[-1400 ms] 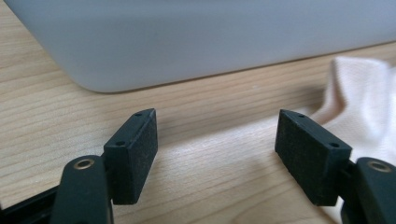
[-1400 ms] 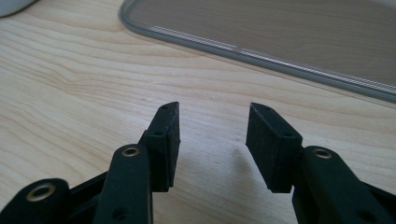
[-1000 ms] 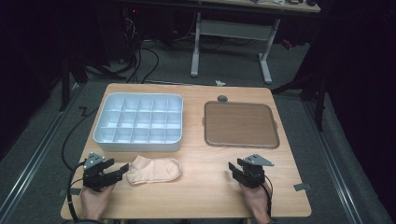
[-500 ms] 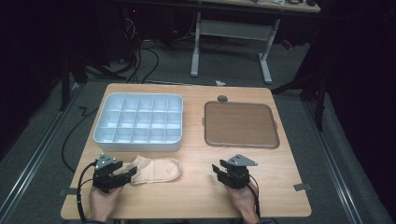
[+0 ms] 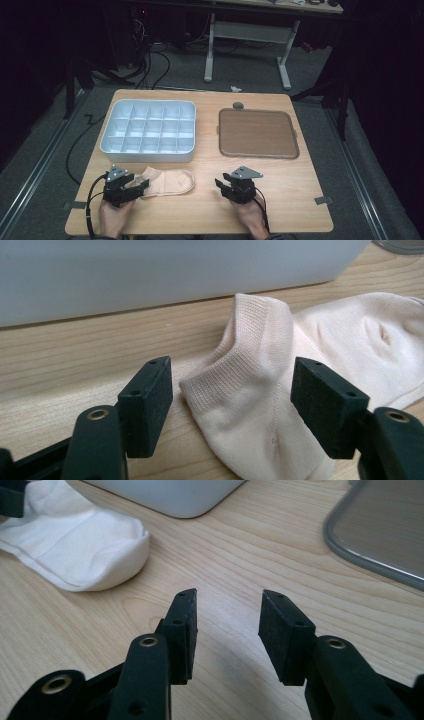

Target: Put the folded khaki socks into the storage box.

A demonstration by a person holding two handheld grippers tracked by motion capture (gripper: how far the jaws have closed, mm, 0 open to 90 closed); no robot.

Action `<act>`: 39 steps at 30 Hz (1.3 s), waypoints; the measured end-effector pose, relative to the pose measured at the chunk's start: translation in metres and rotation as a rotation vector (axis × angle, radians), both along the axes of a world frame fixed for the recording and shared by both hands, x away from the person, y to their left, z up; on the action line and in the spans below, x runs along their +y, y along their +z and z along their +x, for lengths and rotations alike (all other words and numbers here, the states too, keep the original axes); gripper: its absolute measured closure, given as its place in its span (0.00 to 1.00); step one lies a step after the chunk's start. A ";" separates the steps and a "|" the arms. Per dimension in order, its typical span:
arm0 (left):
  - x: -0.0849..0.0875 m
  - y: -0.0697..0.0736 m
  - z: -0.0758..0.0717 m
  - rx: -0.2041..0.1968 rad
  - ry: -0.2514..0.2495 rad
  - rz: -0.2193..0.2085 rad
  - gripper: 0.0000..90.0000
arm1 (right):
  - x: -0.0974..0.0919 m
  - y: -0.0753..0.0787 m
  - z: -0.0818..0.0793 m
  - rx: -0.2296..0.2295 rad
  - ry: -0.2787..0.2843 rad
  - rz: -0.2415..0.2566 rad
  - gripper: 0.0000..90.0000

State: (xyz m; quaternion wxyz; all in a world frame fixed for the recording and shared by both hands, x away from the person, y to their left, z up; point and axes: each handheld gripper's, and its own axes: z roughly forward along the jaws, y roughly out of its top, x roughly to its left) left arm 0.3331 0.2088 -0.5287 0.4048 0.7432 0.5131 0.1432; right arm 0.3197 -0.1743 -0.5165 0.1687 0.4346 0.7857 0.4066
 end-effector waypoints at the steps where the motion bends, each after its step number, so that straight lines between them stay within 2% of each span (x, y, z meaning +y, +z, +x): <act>1: -0.001 0.000 0.000 0.001 0.001 -0.002 0.37 | 0.000 0.000 0.000 0.000 0.000 0.000 0.66; 4: -0.004 -0.002 0.001 0.003 0.001 0.024 0.37 | 0.009 0.001 0.000 -0.005 0.026 -0.004 0.66; 9: -0.004 -0.002 0.001 0.006 0.008 0.014 0.38 | 0.018 0.003 0.001 -0.001 0.049 -0.011 0.66; 14: -0.005 -0.004 0.001 0.014 0.004 0.044 0.39 | 0.035 0.005 0.003 -0.008 0.087 -0.003 0.65; 17: -0.005 -0.005 0.000 -0.003 0.016 0.049 0.40 | 0.044 0.004 0.005 0.000 0.109 0.003 0.65; 23: -0.009 -0.006 -0.001 -0.024 0.015 0.098 0.42 | 0.061 0.004 0.008 -0.001 0.139 -0.006 0.64; 30: -0.013 -0.006 -0.001 -0.031 0.021 0.134 0.42 | 0.074 0.003 0.015 0.008 0.145 -0.020 0.61; 39: -0.014 -0.005 0.000 -0.032 0.009 0.139 0.45 | 0.083 -0.006 0.023 0.031 0.129 -0.037 0.60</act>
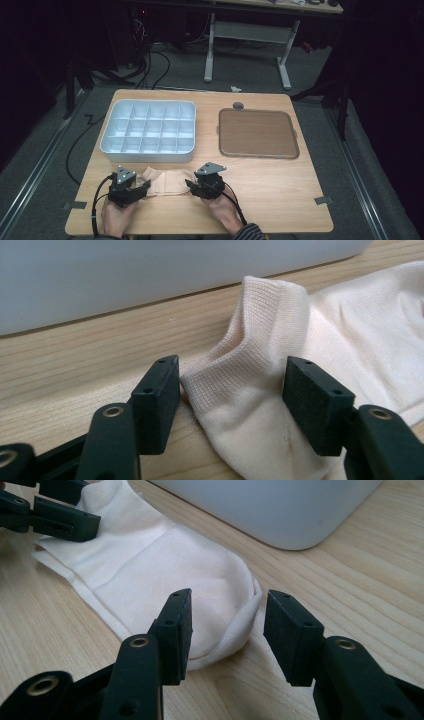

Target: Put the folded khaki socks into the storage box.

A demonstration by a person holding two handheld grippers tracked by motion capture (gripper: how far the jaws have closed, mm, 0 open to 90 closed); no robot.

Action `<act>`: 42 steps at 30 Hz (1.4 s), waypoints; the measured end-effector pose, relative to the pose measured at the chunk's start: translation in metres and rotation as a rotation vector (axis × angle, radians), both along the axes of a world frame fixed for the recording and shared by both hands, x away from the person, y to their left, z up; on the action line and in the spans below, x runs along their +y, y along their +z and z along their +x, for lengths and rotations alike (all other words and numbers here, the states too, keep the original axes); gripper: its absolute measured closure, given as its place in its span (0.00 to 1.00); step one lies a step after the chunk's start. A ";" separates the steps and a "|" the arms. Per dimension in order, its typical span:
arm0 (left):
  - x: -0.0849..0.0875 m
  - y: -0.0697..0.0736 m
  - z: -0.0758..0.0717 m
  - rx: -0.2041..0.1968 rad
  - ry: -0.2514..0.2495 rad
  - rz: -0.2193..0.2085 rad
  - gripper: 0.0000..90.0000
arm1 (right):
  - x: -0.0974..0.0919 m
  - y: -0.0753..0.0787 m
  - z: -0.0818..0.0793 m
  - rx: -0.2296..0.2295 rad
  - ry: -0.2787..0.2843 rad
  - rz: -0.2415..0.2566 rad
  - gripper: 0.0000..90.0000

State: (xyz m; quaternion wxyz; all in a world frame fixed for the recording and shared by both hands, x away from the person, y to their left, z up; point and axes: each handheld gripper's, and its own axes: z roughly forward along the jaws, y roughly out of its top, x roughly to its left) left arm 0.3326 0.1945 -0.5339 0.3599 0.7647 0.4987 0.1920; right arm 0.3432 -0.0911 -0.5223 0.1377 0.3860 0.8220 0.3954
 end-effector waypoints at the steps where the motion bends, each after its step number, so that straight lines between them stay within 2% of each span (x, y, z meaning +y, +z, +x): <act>1: 0.000 0.000 0.000 0.002 -0.003 0.001 0.47 | 0.002 -0.002 0.001 0.012 -0.005 -0.006 0.60; 6: -0.001 0.000 0.000 -0.002 -0.010 0.001 0.51 | 0.004 -0.006 0.003 0.027 -0.005 -0.027 0.64; 11: -0.003 0.001 -0.001 -0.004 -0.010 0.005 0.57 | 0.005 -0.008 0.005 0.042 0.005 -0.024 0.75; 13: -0.003 0.001 -0.001 -0.002 -0.017 -0.002 0.63 | 0.005 -0.008 0.005 0.039 0.014 -0.026 0.80; 17: -0.004 0.002 0.000 0.010 -0.019 -0.008 0.73 | 0.005 -0.009 0.005 0.030 0.015 -0.036 0.84; 18: -0.004 0.002 0.000 0.015 -0.020 -0.015 0.73 | 0.006 -0.009 0.004 0.026 0.017 -0.036 0.85; 20: -0.005 0.002 0.001 0.022 -0.031 -0.032 0.82 | 0.007 -0.009 0.003 0.013 0.023 -0.046 0.87; 21: -0.005 0.002 0.001 0.022 -0.031 -0.032 0.83 | 0.007 -0.009 0.003 0.013 0.023 -0.046 0.87; 24: -0.003 0.002 0.003 0.018 -0.051 -0.048 0.85 | 0.007 -0.009 0.002 0.009 0.030 -0.048 0.90; 26: -0.001 0.002 0.004 0.035 -0.051 -0.066 0.86 | 0.007 -0.009 0.002 0.009 0.034 -0.049 0.92; 29: -0.001 0.003 0.004 0.041 -0.061 -0.065 0.87 | 0.006 -0.009 0.003 0.010 0.031 -0.035 0.94; 33: 0.000 0.006 0.003 0.033 -0.069 -0.097 0.87 | 0.007 -0.008 0.001 -0.007 0.034 -0.049 0.94; 42: -0.005 0.011 0.001 0.029 -0.104 -0.150 0.87 | -0.003 0.000 -0.003 -0.021 0.034 -0.027 0.95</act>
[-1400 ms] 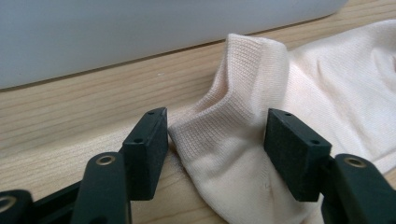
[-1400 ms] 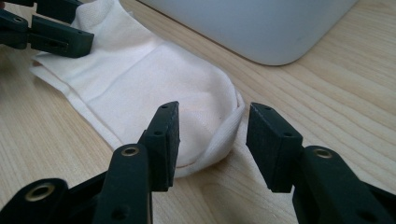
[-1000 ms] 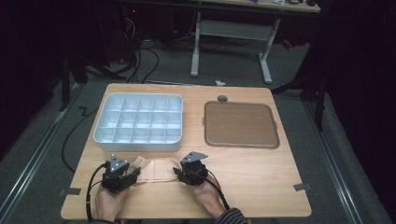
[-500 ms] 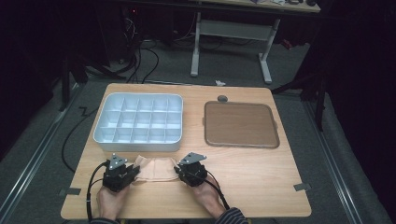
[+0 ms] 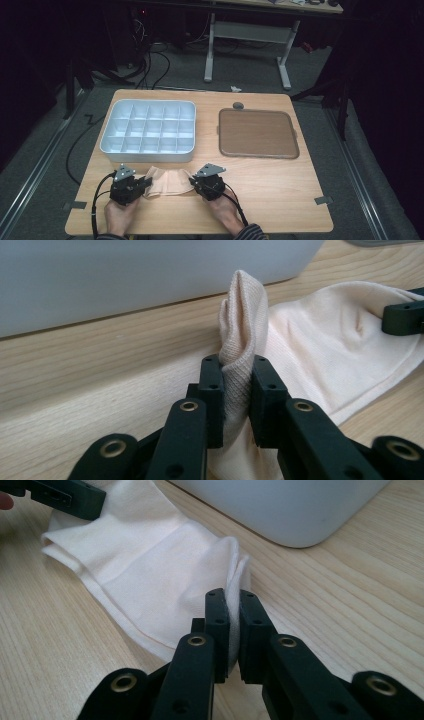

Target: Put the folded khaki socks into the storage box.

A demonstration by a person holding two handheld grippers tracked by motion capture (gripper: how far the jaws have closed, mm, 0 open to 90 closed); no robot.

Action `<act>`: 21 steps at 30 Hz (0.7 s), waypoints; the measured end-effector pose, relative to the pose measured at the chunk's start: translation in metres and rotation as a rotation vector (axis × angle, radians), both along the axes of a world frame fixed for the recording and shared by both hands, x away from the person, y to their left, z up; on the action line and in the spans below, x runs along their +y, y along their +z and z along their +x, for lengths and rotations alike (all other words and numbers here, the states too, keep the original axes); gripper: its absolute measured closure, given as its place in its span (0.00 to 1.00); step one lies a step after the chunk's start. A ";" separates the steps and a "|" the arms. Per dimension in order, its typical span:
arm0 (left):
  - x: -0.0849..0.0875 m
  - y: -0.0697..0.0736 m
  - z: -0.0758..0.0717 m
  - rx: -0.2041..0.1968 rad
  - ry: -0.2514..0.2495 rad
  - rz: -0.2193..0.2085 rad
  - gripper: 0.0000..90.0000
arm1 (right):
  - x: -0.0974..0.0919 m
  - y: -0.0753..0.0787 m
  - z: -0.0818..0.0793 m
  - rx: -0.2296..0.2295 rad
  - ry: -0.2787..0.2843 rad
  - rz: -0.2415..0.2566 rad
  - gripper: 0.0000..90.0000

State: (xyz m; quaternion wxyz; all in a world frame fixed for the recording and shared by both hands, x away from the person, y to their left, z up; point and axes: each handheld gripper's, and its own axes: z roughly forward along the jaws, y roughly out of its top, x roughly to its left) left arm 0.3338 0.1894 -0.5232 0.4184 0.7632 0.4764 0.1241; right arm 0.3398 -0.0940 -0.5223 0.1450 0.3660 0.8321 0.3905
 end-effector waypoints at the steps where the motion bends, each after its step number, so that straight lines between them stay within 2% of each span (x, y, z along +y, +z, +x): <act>1: -0.003 0.001 0.000 0.001 -0.001 -0.003 0.87 | -0.003 0.001 -0.001 -0.003 -0.003 0.009 0.95; 5: -0.008 0.003 -0.001 0.001 -0.013 -0.001 0.87 | -0.010 0.003 -0.002 -0.001 -0.008 0.014 0.95; 17: -0.029 0.008 0.001 0.003 -0.064 -0.030 0.87 | -0.038 0.005 -0.010 -0.005 -0.044 0.034 0.95; 21: -0.035 0.007 0.002 0.001 -0.074 -0.054 0.87 | -0.046 0.005 -0.011 -0.003 -0.059 0.038 0.95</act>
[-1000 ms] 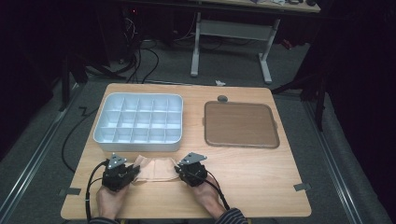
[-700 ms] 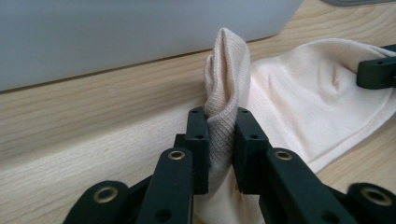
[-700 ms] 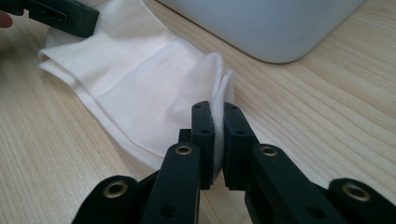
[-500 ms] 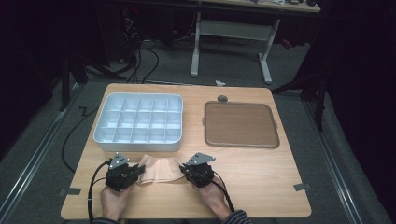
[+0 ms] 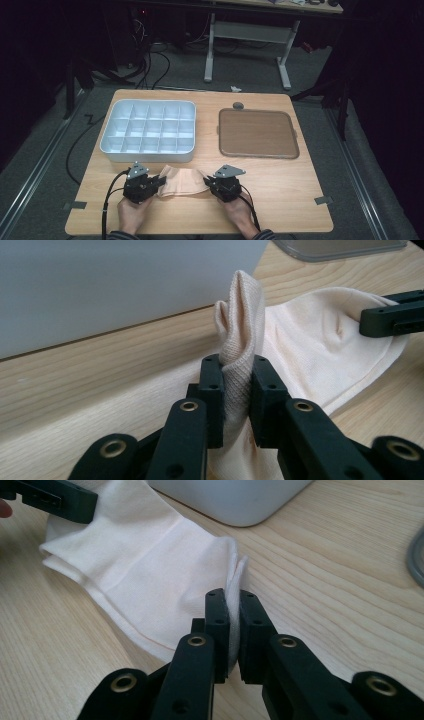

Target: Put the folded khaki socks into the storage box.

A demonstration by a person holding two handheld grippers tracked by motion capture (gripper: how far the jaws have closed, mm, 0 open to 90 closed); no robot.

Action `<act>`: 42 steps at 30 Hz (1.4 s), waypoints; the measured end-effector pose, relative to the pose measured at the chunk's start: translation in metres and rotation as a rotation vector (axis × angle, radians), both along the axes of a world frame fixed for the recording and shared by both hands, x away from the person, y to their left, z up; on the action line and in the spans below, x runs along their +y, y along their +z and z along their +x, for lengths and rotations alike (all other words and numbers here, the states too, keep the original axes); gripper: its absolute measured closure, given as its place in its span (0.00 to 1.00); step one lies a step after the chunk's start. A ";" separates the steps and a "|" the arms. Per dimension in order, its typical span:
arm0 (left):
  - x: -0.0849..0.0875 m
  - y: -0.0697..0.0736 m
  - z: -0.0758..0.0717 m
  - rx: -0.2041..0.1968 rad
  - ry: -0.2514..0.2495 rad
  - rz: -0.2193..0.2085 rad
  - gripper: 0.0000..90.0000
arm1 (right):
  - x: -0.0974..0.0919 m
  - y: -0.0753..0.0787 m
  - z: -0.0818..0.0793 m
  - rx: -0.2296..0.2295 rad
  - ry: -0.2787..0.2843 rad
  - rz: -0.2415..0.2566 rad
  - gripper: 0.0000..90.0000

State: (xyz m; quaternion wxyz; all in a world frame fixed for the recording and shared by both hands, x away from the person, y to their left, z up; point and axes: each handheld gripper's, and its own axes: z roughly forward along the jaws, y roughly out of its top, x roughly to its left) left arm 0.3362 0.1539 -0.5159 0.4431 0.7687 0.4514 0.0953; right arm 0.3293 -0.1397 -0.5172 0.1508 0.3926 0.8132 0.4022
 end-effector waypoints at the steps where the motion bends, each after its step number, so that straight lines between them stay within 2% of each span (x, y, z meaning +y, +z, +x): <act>1: -0.002 0.000 0.000 0.000 -0.002 -0.005 0.87 | -0.002 0.000 0.000 0.001 -0.004 -0.005 0.95; 4: -0.009 -0.001 0.001 -0.007 -0.013 -0.024 0.87 | -0.010 0.002 -0.002 -0.003 -0.015 -0.003 0.95; 8: -0.018 -0.001 0.001 -0.013 -0.038 -0.009 0.87 | -0.019 0.004 -0.004 0.000 -0.030 -0.004 0.95; 18: -0.038 0.001 0.008 -0.011 -0.069 -0.014 0.87 | -0.038 0.007 -0.006 0.003 -0.081 0.009 0.95; 27: -0.050 -0.004 0.013 0.007 -0.075 -0.005 0.87 | -0.053 0.006 -0.007 0.007 -0.114 0.010 0.95; 38: -0.063 -0.007 0.019 -0.011 -0.068 0.013 0.87 | -0.061 0.001 -0.003 0.012 -0.150 0.001 0.94; 42: -0.065 -0.010 0.022 -0.017 -0.056 0.044 0.85 | -0.060 -0.004 0.002 0.024 -0.155 -0.007 0.94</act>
